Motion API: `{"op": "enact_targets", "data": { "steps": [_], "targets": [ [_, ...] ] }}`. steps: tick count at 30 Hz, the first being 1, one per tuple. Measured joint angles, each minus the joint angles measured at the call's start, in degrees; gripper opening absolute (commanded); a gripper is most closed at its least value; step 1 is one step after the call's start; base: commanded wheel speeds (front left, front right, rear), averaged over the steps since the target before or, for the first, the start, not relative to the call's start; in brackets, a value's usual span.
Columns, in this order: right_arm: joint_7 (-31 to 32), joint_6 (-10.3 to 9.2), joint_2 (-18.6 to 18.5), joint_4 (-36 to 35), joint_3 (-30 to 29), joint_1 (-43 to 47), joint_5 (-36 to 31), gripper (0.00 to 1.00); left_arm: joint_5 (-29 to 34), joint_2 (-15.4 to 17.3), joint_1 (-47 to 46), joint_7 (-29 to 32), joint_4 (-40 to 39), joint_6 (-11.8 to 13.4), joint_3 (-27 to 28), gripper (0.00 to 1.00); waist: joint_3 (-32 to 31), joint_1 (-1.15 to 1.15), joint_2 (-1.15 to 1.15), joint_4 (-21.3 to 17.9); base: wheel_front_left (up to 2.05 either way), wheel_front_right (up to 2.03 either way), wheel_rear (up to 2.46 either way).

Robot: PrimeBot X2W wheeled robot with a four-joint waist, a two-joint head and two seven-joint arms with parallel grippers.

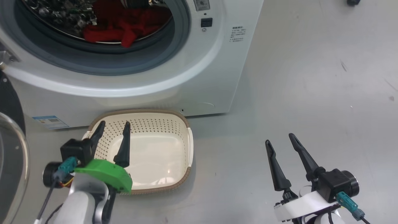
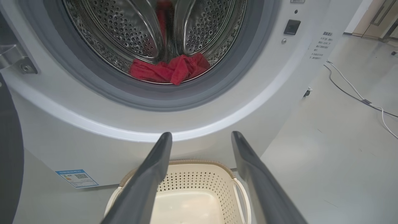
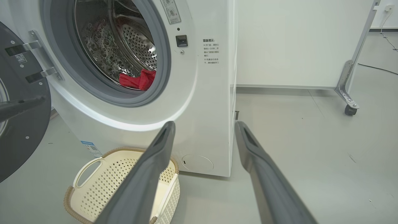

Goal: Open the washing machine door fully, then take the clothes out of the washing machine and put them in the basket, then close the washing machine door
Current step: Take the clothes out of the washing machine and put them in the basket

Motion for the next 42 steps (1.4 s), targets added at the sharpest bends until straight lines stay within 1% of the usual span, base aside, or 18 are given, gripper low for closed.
{"op": "enact_targets", "data": {
  "steps": [3,6,10,14,16,21,23,27,28,31,34,37,42],
  "targets": [
    [0.0,0.09,0.0,-0.44,0.98,-1.19,0.13,1.0,-0.64,0.27,-3.54,2.09,1.1,-0.26,0.41,1.0,1.97,0.0,0.0,-0.99,0.0,0.0,0.0],
    [0.0,0.45,-0.03,-0.92,1.97,-2.43,0.78,1.0,-1.31,1.29,-6.95,4.76,2.2,-0.67,0.93,1.0,3.94,0.0,0.0,-2.09,0.0,0.0,0.0],
    [0.0,0.44,-0.05,-1.75,3.07,-4.01,1.71,1.0,-2.03,3.88,-12.02,9.51,3.49,-1.16,2.12,1.0,6.53,0.0,0.0,-3.76,0.0,0.0,0.0],
    [0.0,0.34,-0.09,-2.31,3.9,-5.16,3.98,1.0,-3.78,6.6,-18.2,14.57,4.08,-1.67,3.52,1.0,9.11,0.0,0.0,-5.68,0.0,0.0,0.0],
    [0.0,-0.09,-0.09,-2.46,4.23,-5.65,5.13,1.0,-5.05,7.49,-21.25,16.79,4.17,-1.67,4.66,1.0,10.43,0.0,0.0,-6.68,0.0,0.0,0.0],
    [0.0,-0.2,-0.12,-3.16,5.56,-7.69,6.69,1.0,-7.31,10.33,-28.7,23.13,4.35,-1.94,6.35,1.0,13.8,0.0,0.0,-9.16,0.0,0.0,0.0],
    [0.0,-0.59,-0.12,-3.66,6.21,-8.76,7.51,1.0,-8.09,11.16,-31.55,25.41,4.31,-2.19,6.61,1.0,15.19,0.0,0.0,-10.13,0.0,0.0,0.0],
    [0.0,-0.6,-0.13,-4.47,7.7,-11.1,9.22,1.0,-9.09,12.48,-37.21,29.59,3.85,-2.2,7.47,1.0,18.0,0.01,0.0,-12.0,0.0,0.0,0.0],
    [0.0,-0.62,-0.13,-4.71,8.1,-11.76,9.51,1.0,-9.07,13.23,-38.67,30.48,3.7,-2.21,7.59,1.0,18.72,0.01,0.0,-12.47,0.0,0.0,0.0],
    [0.0,-0.86,-0.13,-5.48,8.7,-13.51,10.33,1.0,-9.54,14.69,-43.01,32.63,3.21,-2.21,8.37,1.0,20.85,0.01,0.0,-13.81,0.0,0.0,0.0],
    [-0.01,-1.12,-0.13,-5.59,9.31,-15.16,11.68,1.0,-11.06,15.13,-46.6,34.28,3.25,-2.21,9.49,1.0,22.94,0.01,0.0,-15.14,0.0,0.0,0.0],
    [0.0,-1.54,-0.13,-5.6,9.94,-16.46,12.51,1.0,-11.14,16.05,-49.35,35.4,3.79,-2.22,10.0,1.0,24.77,0.01,0.0,-16.52,0.0,0.0,0.0],
    [-0.01,-1.63,-0.12,-5.58,10.99,-18.01,13.36,1.0,-11.14,18.03,-52.35,37.29,5.93,-2.21,11.17,1.0,27.11,0.01,0.0,-18.93,0.0,0.0,0.0]
  ]
}}
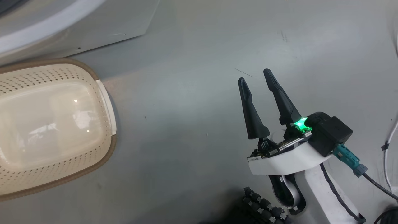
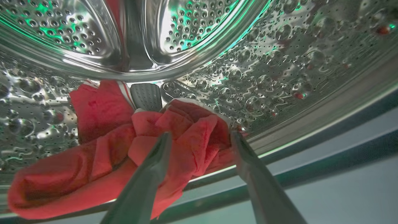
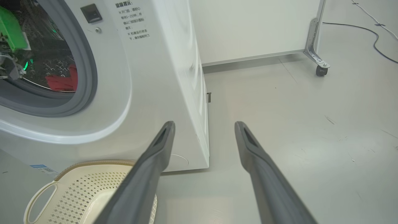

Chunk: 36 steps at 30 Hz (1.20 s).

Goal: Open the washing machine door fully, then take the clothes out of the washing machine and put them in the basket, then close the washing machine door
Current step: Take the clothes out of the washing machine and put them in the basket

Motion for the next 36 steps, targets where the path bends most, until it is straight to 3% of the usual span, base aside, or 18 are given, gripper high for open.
{"op": "enact_targets", "data": {
  "steps": [10,13,14,15,24,36],
  "targets": [
    [0.0,-1.01,0.03,0.23,0.54,-1.43,1.38,1.0,1.43,2.74,-2.43,2.5,4.97,0.14,-0.44,1.0,2.83,0.0,0.0,-3.08,0.0,0.0,0.0],
    [0.0,-1.07,0.04,0.56,0.73,-2.04,1.83,1.0,4.61,4.54,-3.33,2.85,6.73,0.94,-1.4,1.0,3.3,-0.01,0.0,-3.53,0.0,0.0,0.0],
    [0.0,-1.07,0.04,0.66,0.76,-2.22,1.85,1.0,5.33,4.81,-3.67,3.01,7.25,1.2,-1.79,0.15,3.39,-0.01,0.0,-3.52,0.0,0.0,0.0],
    [0.01,-1.09,0.04,0.68,0.77,-2.37,1.87,1.0,5.48,4.81,-3.82,3.5,7.62,1.19,-2.02,0.0,3.42,-0.01,0.0,-3.5,0.0,0.0,0.0],
    [0.0,-1.59,0.03,1.22,0.76,-4.31,1.9,1.0,6.48,4.53,-5.27,1.23,8.82,1.11,-3.39,0.0,3.48,-0.01,0.0,-2.94,0.0,0.0,0.0],
    [0.0,-1.97,0.01,3.21,-0.41,-4.59,-2.4,1.0,6.28,0.19,-5.07,-7.2,8.94,0.08,-4.43,0.0,1.88,-0.01,0.0,-0.06,0.0,0.0,0.0]
  ]
}}
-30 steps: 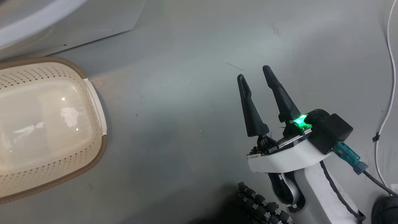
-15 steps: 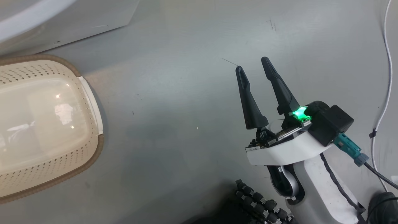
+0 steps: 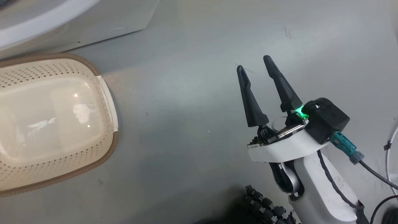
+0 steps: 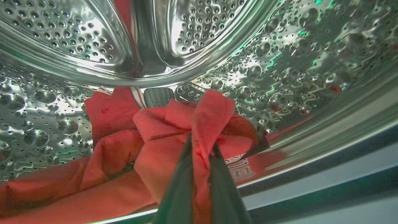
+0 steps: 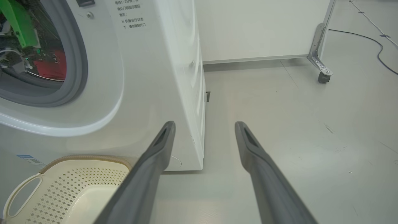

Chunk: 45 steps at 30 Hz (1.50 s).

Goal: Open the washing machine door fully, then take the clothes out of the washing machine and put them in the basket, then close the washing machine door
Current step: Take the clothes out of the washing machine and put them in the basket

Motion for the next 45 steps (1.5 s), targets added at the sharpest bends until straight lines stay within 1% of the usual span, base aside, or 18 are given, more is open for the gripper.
{"op": "enact_targets", "data": {
  "steps": [4,8,18,23,25,32,35,41,45],
  "targets": [
    [0.0,0.09,-0.04,0.96,-0.56,-0.01,-2.11,1.0,-0.25,-2.29,0.99,-3.91,-0.86,-0.22,-0.35,0.0,-0.76,0.0,0.0,1.55,0.0,0.0,0.0],
    [0.0,0.57,-0.07,1.94,-0.89,-0.01,-3.47,1.0,-1.0,-4.65,3.29,-8.21,-1.41,-0.52,-0.44,0.0,-1.66,0.0,0.0,3.33,0.0,0.0,0.0],
    [0.0,1.02,-0.93,3.93,-2.68,0.23,-6.13,1.0,-2.03,-8.88,10.26,-20.03,-3.89,-0.82,-0.73,0.0,-4.89,0.0,0.0,8.01,0.0,0.0,0.0],
    [0.0,1.16,-1.38,4.76,-3.24,0.47,-6.58,1.0,-1.72,-9.45,13.99,-25.24,-4.75,-1.0,-0.8,0.0,-7.27,0.0,0.0,10.13,0.0,0.0,0.0],
    [0.0,1.53,-1.52,5.21,-3.38,0.73,-6.9,1.0,-1.7,-10.1,15.23,-27.41,-5.26,-1.0,-0.82,0.0,-8.29,0.0,0.0,10.92,0.0,0.0,0.0],
    [0.01,1.6,-1.71,7.13,-3.57,3.49,-7.06,1.0,-1.02,-11.63,20.55,-34.41,-7.0,-1.07,-0.89,0.0,-12.42,0.0,0.0,13.39,0.0,0.0,0.0],
    [0.01,2.09,-1.7,7.87,-3.61,4.59,-7.06,1.0,-0.35,-12.21,22.64,-36.97,-8.05,-1.05,-0.75,0.0,-14.37,0.0,0.0,14.24,0.0,0.0,0.0],
    [0.0,2.18,-1.6,8.92,-3.64,6.55,-7.08,1.0,0.74,-12.34,27.16,-41.01,-9.56,-0.9,-0.54,0.0,-18.48,0.0,0.0,15.5,0.0,0.0,0.0],
    [0.01,2.58,-1.59,9.64,-3.64,7.99,-7.06,1.0,1.14,-12.58,29.92,-41.39,-11.05,-0.45,-0.32,0.0,-21.26,0.0,0.0,16.06,0.0,0.0,0.0]
  ]
}}
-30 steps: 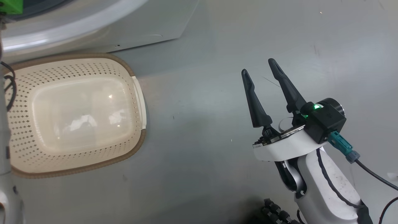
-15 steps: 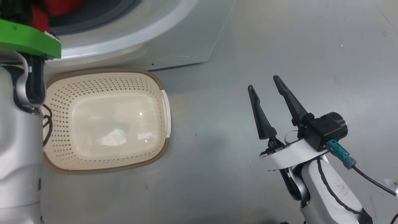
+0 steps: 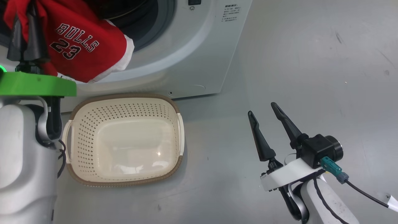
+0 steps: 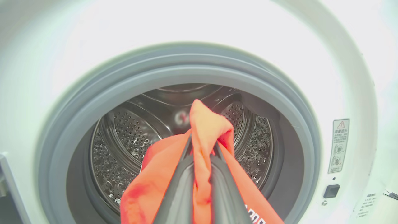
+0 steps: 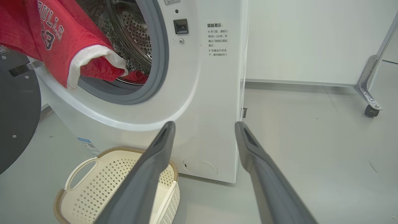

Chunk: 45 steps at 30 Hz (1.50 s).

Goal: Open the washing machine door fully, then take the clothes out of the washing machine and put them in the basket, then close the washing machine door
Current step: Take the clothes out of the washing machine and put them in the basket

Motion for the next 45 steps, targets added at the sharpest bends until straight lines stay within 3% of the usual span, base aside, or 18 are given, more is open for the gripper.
{"op": "enact_targets", "data": {
  "steps": [20,31,45],
  "targets": [
    [0.0,0.51,0.08,0.73,0.3,6.17,-0.07,1.0,1.82,-3.65,17.07,-0.49,-10.21,3.61,-0.79,0.0,-10.25,0.0,0.0,1.85,0.0,0.0,0.0],
    [0.0,1.3,0.07,-0.63,1.44,6.22,-1.08,1.0,1.81,-4.79,27.52,-0.48,-10.42,5.53,-2.2,0.0,-9.2,0.0,0.0,1.09,0.0,0.0,0.0],
    [-0.01,1.45,0.13,-4.2,1.65,4.83,-2.08,1.0,0.79,-5.55,29.58,1.9,-2.29,5.49,-6.05,0.0,-2.96,0.0,0.0,-0.4,0.0,0.0,0.0]
  ]
}}
